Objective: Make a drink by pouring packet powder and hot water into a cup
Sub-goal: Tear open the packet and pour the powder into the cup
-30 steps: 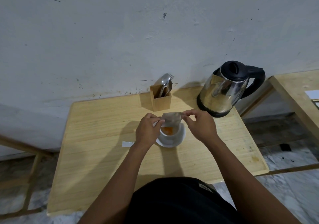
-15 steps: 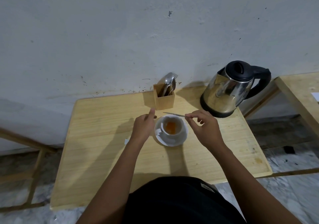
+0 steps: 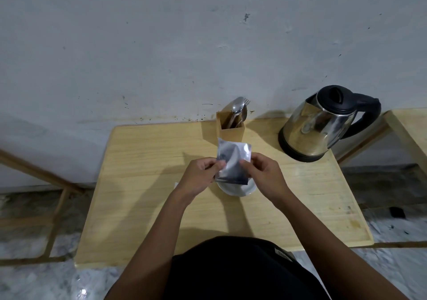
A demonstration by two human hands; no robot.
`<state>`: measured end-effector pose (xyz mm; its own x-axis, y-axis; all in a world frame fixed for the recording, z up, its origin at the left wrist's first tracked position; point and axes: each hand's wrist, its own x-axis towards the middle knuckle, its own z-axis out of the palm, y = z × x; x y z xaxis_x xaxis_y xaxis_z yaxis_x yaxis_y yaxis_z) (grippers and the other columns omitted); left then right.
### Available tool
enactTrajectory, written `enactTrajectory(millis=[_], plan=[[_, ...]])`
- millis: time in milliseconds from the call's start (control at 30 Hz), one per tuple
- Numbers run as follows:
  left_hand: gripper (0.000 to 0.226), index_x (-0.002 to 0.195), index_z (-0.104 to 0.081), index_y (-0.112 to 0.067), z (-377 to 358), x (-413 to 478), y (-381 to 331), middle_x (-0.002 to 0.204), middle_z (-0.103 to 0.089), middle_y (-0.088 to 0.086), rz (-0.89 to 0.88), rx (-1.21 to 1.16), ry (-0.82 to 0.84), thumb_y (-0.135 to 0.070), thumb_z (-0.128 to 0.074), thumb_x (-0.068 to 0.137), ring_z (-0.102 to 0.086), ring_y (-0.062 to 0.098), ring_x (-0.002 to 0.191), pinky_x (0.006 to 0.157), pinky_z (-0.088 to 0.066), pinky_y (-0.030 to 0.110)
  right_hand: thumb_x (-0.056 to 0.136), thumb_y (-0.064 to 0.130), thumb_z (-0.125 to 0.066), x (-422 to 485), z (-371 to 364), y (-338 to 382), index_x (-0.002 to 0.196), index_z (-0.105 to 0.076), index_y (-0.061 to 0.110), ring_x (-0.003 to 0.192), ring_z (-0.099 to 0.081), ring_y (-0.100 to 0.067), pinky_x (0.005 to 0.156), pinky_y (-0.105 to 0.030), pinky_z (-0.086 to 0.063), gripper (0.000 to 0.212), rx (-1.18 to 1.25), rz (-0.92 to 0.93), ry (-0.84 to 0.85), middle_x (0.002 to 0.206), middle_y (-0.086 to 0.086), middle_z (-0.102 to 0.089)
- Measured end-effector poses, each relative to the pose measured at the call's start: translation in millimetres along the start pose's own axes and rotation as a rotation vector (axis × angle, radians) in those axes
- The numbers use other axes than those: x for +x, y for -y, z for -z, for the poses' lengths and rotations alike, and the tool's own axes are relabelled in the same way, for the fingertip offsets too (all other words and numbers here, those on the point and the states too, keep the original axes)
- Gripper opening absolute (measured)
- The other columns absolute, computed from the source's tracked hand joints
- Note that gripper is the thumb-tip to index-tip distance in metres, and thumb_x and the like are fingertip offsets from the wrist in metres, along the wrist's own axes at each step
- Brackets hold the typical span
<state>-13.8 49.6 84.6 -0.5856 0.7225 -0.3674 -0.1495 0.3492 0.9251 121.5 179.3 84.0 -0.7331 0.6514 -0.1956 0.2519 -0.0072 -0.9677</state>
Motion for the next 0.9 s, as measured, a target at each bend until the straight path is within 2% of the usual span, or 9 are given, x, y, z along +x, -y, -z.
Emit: enactTrajectory(millis=[100,200,300,433,600,667,733,833,900], plan=[[0.014,0.075,-0.072,-0.020,6,-2,2,0.049,-0.053,-0.012,-0.017,0.002,-0.036,-0.029,-0.068,0.085,-0.040,0.004,0.047,0.049,-0.037,0.013,0.092,0.017,-0.065,7,-11,-2,0.089,-0.073,0.013,0.082,-0.070,-0.032,0.075,-0.048,-0.058,0.009,-0.029,0.035,-0.032,0.085,-0.012,-0.074],[0.008,0.079,-0.074,-0.021,17,-3,9,0.054,-0.059,-0.012,-0.016,0.010,-0.061,-0.026,-0.070,0.083,-0.042,0.004,0.050,0.052,-0.039,0.015,0.091,0.016,-0.067,13,-20,-4,0.084,-0.074,0.021,0.071,-0.066,-0.028,0.071,-0.043,-0.055,0.010,-0.029,0.045,-0.052,0.081,-0.015,-0.072],[0.008,0.084,-0.076,-0.017,27,-3,18,0.062,-0.065,-0.010,-0.009,0.021,-0.127,-0.024,-0.070,0.083,-0.051,-0.003,0.051,0.052,-0.043,0.012,0.091,0.022,-0.068,15,-27,-10,0.096,-0.074,0.018,0.082,-0.068,-0.017,0.077,-0.037,-0.055,0.009,-0.045,0.040,-0.026,0.088,-0.006,-0.074],[0.016,0.083,-0.074,-0.005,46,-1,40,0.064,-0.061,-0.002,0.064,0.013,-0.300,-0.020,-0.071,0.083,-0.049,-0.004,0.046,0.047,-0.039,0.008,0.090,0.038,-0.066,15,-22,-19,0.120,-0.065,0.025,0.101,-0.060,-0.006,0.088,-0.027,-0.049,0.032,-0.303,0.019,-0.082,0.111,0.012,-0.065],[0.024,0.065,-0.064,-0.006,62,10,82,0.066,-0.046,0.005,0.221,0.142,-0.376,-0.026,-0.072,0.077,-0.039,0.015,0.060,0.056,-0.031,0.026,0.084,0.047,-0.065,16,-12,-39,0.130,-0.053,0.031,0.122,-0.049,-0.018,0.096,-0.040,-0.046,0.050,-0.694,0.121,-0.041,0.135,0.006,-0.053],[0.016,0.073,-0.066,-0.010,58,16,91,0.070,-0.056,0.007,0.235,0.178,-0.402,-0.025,-0.072,0.078,-0.051,0.019,0.068,0.062,-0.037,0.028,0.081,0.049,-0.067,14,-12,-43,0.137,-0.045,0.032,0.131,-0.041,-0.022,0.100,-0.040,-0.043,0.063,-0.743,0.064,-0.007,0.146,0.001,-0.043],[0.025,0.091,-0.069,-0.005,51,17,95,0.087,-0.069,0.011,0.260,0.298,-0.463,-0.028,-0.069,0.081,-0.064,0.027,0.084,0.070,-0.045,0.032,0.078,0.050,-0.070,14,-13,-45,0.142,-0.039,0.032,0.139,-0.031,-0.025,0.104,-0.042,-0.038,0.073,-0.796,0.026,-0.006,0.154,-0.002,-0.030],[0.051,0.125,-0.053,-0.011,37,15,97,0.124,-0.057,0.010,0.220,0.706,-0.568,-0.037,-0.064,0.083,-0.055,0.031,0.112,0.083,-0.046,0.038,0.075,0.053,-0.072,18,-13,-45,0.145,-0.033,0.033,0.140,-0.028,-0.026,0.104,-0.044,-0.039,0.082,-0.820,-0.025,0.007,0.155,-0.003,-0.026],[0.058,0.137,-0.042,-0.018,31,15,101,0.141,-0.043,0.008,0.092,0.934,-0.511,-0.040,-0.058,0.086,-0.046,0.029,0.124,0.094,-0.042,0.042,0.072,0.055,-0.071,22,-12,-46,0.144,-0.033,0.034,0.133,-0.037,-0.025,0.099,-0.045,-0.044,0.084,-0.808,-0.028,0.027,0.149,-0.001,-0.034]])
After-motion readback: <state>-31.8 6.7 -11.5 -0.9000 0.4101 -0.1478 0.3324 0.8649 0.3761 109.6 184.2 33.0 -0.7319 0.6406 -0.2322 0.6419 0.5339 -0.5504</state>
